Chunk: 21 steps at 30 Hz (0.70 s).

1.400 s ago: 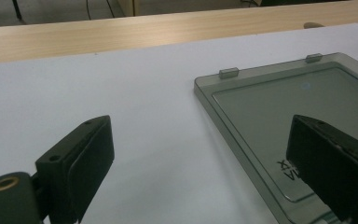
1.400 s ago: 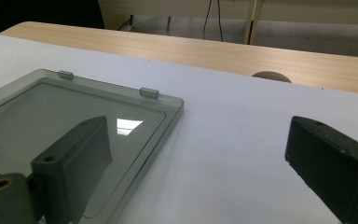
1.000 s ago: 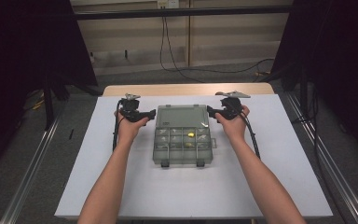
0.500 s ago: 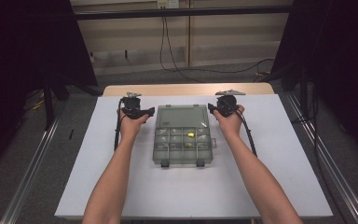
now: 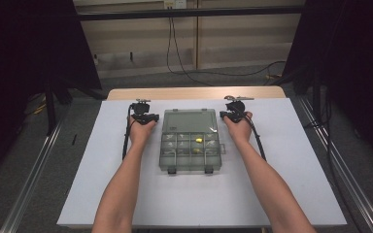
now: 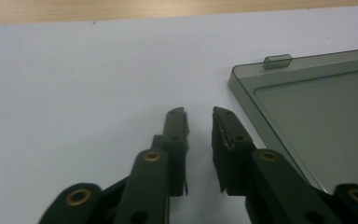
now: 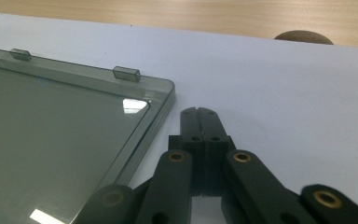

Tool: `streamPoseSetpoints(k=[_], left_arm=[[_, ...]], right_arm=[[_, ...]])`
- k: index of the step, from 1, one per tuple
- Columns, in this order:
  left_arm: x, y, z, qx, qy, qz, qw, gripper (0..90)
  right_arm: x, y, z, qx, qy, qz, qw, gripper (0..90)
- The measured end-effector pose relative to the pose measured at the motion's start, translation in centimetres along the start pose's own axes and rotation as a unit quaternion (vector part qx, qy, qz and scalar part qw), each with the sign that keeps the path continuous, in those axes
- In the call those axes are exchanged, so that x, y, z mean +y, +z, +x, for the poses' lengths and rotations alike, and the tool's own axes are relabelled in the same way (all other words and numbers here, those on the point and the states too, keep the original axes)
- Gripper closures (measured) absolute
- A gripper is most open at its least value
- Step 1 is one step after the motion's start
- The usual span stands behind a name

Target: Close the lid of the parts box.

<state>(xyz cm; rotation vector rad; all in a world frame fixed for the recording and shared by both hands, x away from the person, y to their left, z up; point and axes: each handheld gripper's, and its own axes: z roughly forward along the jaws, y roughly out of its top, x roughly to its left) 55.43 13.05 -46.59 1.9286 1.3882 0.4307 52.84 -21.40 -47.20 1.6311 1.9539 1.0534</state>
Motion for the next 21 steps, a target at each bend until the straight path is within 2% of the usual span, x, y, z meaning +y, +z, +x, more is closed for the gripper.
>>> streamPoseSetpoints(k=[2,4,5,8,10,12,15,18,19,21], left_arm=[[0.1,0.2,-0.2,-0.004,-0.004,0.002,1.0000,82.5],[0.2,0.3,-0.5,-0.013,-0.007,0.005,0.9999,85.6],[0.2,0.4,-0.6,-0.010,-0.005,0.007,0.9999,85.9],[0.3,0.6,-0.9,-0.022,-0.024,0.005,0.9995,87.9],[0.3,0.8,-1.3,-0.033,-0.025,0.009,0.9991,89.0],[0.3,0.9,-1.9,-0.030,-0.019,0.009,0.9993,90.0],[0.3,1.0,-1.9,-0.037,-0.042,0.009,0.9984,90.0],[0.3,1.0,-1.9,-0.038,-0.041,0.011,0.9984,90.0],[0.3,1.0,-1.9,-0.037,-0.041,0.011,0.9984,90.0],[0.3,1.0,-1.8,-0.040,-0.050,0.012,0.9979,90.0]], right_arm=[[0.1,0.3,0.0,0.005,-0.003,0.011,0.9999,90.0],[0.3,0.5,0.1,0.008,0.001,0.012,0.9999,90.0],[0.3,0.5,0.2,0.007,0.002,0.014,0.9999,90.0],[0.4,0.7,0.3,0.009,0.004,0.014,0.9999,90.0],[0.4,0.7,0.4,0.009,0.000,0.014,0.9999,90.0],[0.3,0.8,0.3,0.015,0.009,0.013,0.9998,90.0],[0.3,0.8,0.4,0.014,0.009,0.014,0.9998,90.0],[0.3,0.8,0.7,0.007,0.012,0.013,0.9998,90.0],[0.3,0.8,0.7,0.007,0.018,0.013,0.9997,90.0],[0.2,0.8,0.6,0.014,0.050,0.009,0.9986,90.0]])
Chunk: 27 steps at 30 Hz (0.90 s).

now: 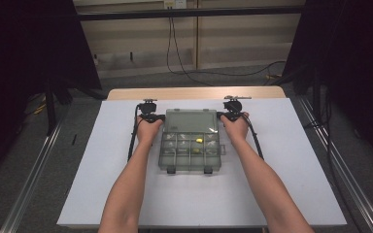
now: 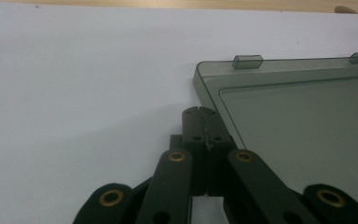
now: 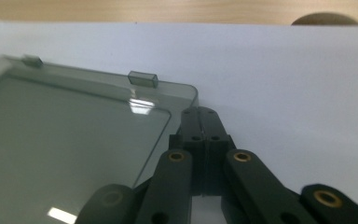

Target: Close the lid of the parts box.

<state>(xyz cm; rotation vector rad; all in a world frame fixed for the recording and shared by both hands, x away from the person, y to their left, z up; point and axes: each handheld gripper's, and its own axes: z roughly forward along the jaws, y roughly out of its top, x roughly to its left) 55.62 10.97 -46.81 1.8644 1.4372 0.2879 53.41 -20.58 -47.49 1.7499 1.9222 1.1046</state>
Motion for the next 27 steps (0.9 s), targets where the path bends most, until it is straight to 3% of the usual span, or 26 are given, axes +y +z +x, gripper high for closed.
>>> streamPoseSetpoints(k=[4,8,10,13,15,16,17,18,19,20,21,22,23,25,27], left_arm=[[0.0,0.0,0.4,-0.011,-0.020,-0.002,0.9997,90.0],[-0.1,-0.1,0.6,-0.016,-0.031,-0.004,0.9994,90.0],[-0.1,-0.3,0.8,-0.021,-0.035,-0.004,0.9992,90.0],[-0.1,-0.6,1.1,-0.027,-0.046,-0.010,0.9985,90.0],[0.0,-0.9,1.2,-0.031,-0.046,-0.013,0.9984,90.0],[0.0,-1.0,1.2,-0.047,-0.056,-0.019,0.9972,90.0],[0.0,-1.1,1.0,-0.072,-0.073,-0.021,0.9945,90.0],[0.1,-1.1,0.7,-0.077,-0.068,-0.023,0.9944,90.0],[0.2,-1.2,-0.1,-0.072,-0.049,-0.021,0.9960,90.0],[0.3,-1.4,-0.7,-0.061,-0.047,-0.023,0.9967,90.0],[0.3,-1.4,-1.0,-0.054,-0.052,-0.023,0.9969,90.0],[0.4,-1.5,-1.0,-0.038,-0.043,-0.012,0.9983,90.0],[0.3,-1.5,-1.0,-0.029,-0.042,-0.010,0.9987,90.0],[0.2,-1.6,-0.5,-0.018,-0.037,0.003,0.9992,90.0],[0.1,-1.5,-0.1,-0.016,-0.032,0.007,0.9993,90.0]], right_arm=[[0.0,0.0,-0.2,0.011,0.025,-0.001,0.9996,90.0],[0.0,0.0,-0.3,0.019,0.031,-0.007,0.9993,90.0],[0.1,-0.2,-0.5,0.034,0.043,-0.019,0.9983,90.0],[0.5,-0.6,-0.1,0.039,0.027,-0.027,0.9985,90.0],[0.6,-0.8,0.0,0.048,0.028,-0.039,0.9977,90.0],[0.7,-1.0,0.0,0.050,0.029,-0.039,0.9975,90.0],[0.8,-1.0,0.0,0.079,0.045,-0.040,0.9951,90.0],[0.8,-1.0,0.5,0.107,0.062,-0.040,0.9915,90.0],[0.8,-1.0,1.0,0.112,0.050,-0.041,0.9915,90.0],[0.9,-1.0,1.9,0.106,0.025,-0.044,0.9931,90.0],[0.8,-1.0,2.6,0.107,0.017,-0.049,0.9929,90.0],[0.8,-1.1,2.8,0.101,0.012,-0.045,0.9937,90.0],[0.8,-1.2,2.7,0.071,-0.009,-0.038,0.9967,90.0],[0.9,-1.6,1.5,0.048,0.003,-0.031,0.9984,90.0],[0.9,-2.1,0.4,0.027,-0.007,-0.016,0.9995,90.0]])
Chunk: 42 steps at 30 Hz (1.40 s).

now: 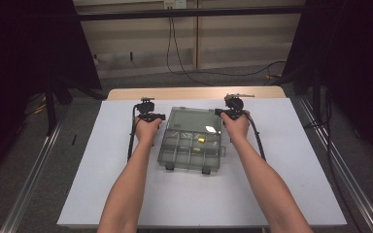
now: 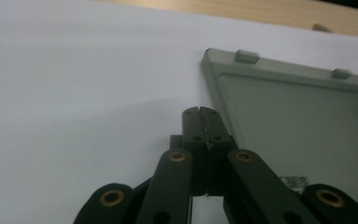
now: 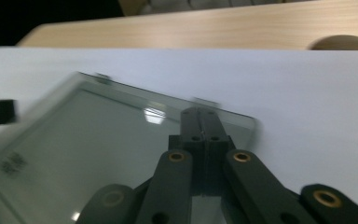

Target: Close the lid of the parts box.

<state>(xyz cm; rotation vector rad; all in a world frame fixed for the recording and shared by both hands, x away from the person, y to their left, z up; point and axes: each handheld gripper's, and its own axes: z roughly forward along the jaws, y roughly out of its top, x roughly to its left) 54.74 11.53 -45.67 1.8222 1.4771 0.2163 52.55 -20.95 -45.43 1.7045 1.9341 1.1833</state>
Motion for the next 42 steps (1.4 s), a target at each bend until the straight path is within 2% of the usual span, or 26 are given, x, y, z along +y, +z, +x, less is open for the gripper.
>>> streamPoseSetpoints(k=[4,6,7,8,10,12,17,20,23,25,30,32,33,36,38,42], left_arm=[[-0.1,0.2,0.7,0.011,0.007,0.007,0.9999,90.0],[-0.2,0.4,0.8,-0.001,0.009,0.005,0.9999,90.0],[-0.2,0.6,0.7,0.003,0.017,0.005,0.9998,90.0],[-0.2,0.8,0.7,0.004,0.018,0.004,0.9998,90.0],[-0.1,1.0,0.7,0.001,0.009,-0.002,1.0000,89.8],[-0.1,1.3,0.6,0.001,0.014,-0.004,0.9999,90.0],[-0.1,1.2,0.6,-0.003,0.010,0.002,0.9999,90.0],[-0.1,1.2,0.4,0.004,0.014,0.003,0.9999,90.0],[-0.1,1.3,0.6,-0.003,0.001,0.003,1.0000,90.0],[-0.1,1.3,1.0,-0.013,-0.023,0.005,0.9996,90.0],[-0.2,1.2,1.0,-0.017,-0.041,-0.004,0.9990,90.0],[-0.3,1.0,1.3,-0.028,-0.053,-0.005,0.9982,90.0],[-0.3,0.9,1.4,-0.036,-0.061,-0.008,0.9975,90.0],[-0.2,0.4,1.4,-0.041,-0.068,-0.018,0.9967,90.0],[0.0,0.1,1.4,-0.051,-0.074,-0.027,0.9956,90.0],[0.2,-0.8,1.4,-0.069,-0.077,-0.041,0.9938,90.0]], right_arm=[[-0.3,-0.6,-1.5,-0.020,0.004,0.015,0.9997,90.0],[-0.5,-0.5,-1.8,-0.032,0.002,0.024,0.9992,90.0],[-0.6,-0.4,-1.9,-0.036,0.008,0.026,0.9990,90.0],[-0.8,-0.3,-1.9,-0.032,0.016,0.031,0.9989,90.0],[-1.1,0.1,-1.8,-0.030,0.012,0.047,0.9984,90.0],[-1.2,0.2,-1.7,-0.033,0.017,0.041,0.9985,90.0],[-1.3,1.2,-1.4,-0.007,0.038,0.022,0.9990,90.0],[-1.2,1.6,-1.0,0.001,0.023,0.021,0.9995,90.0],[-1.2,1.6,-1.1,0.007,0.029,0.022,0.9993,90.0],[-1.2,1.7,-1.0,0.004,0.032,0.023,0.9992,90.0],[-1.2,1.8,-1.2,0.014,0.066,0.017,0.9976,90.0],[-1.3,1.7,-1.2,0.018,0.067,0.015,0.9975,90.0],[-1.3,1.7,-1.3,0.022,0.074,0.014,0.9969,90.0],[-1.2,1.6,-1.4,0.037,0.088,0.005,0.9954,90.0],[-1.0,1.3,-1.5,0.054,0.103,-0.005,0.9932,90.0],[-0.4,0.5,-1.7,0.078,0.106,-0.023,0.9910,90.0]])
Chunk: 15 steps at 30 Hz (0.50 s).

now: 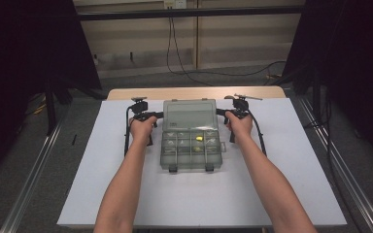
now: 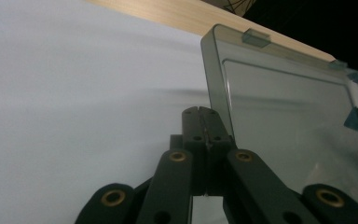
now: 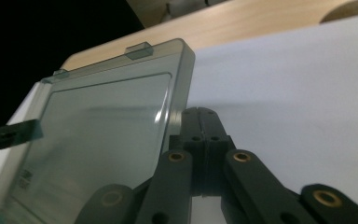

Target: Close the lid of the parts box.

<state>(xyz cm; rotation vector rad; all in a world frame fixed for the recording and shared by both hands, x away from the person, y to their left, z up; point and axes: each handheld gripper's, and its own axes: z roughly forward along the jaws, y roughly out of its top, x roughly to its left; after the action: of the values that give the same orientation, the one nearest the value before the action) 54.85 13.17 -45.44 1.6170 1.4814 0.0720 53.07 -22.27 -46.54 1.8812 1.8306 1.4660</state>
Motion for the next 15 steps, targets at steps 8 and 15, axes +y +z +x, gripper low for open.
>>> streamPoseSetpoints(k=[8,15], left_arm=[[0.0,-1.5,-0.6,-0.014,0.006,-0.016,0.9997,90.0],[0.0,-3.1,-1.4,-0.027,0.017,-0.029,0.9991,90.0]], right_arm=[[0.8,-1.4,1.0,0.016,-0.027,-0.011,0.9995,90.0],[1.1,-3.2,1.9,0.037,-0.047,-0.024,0.9979,90.0]])
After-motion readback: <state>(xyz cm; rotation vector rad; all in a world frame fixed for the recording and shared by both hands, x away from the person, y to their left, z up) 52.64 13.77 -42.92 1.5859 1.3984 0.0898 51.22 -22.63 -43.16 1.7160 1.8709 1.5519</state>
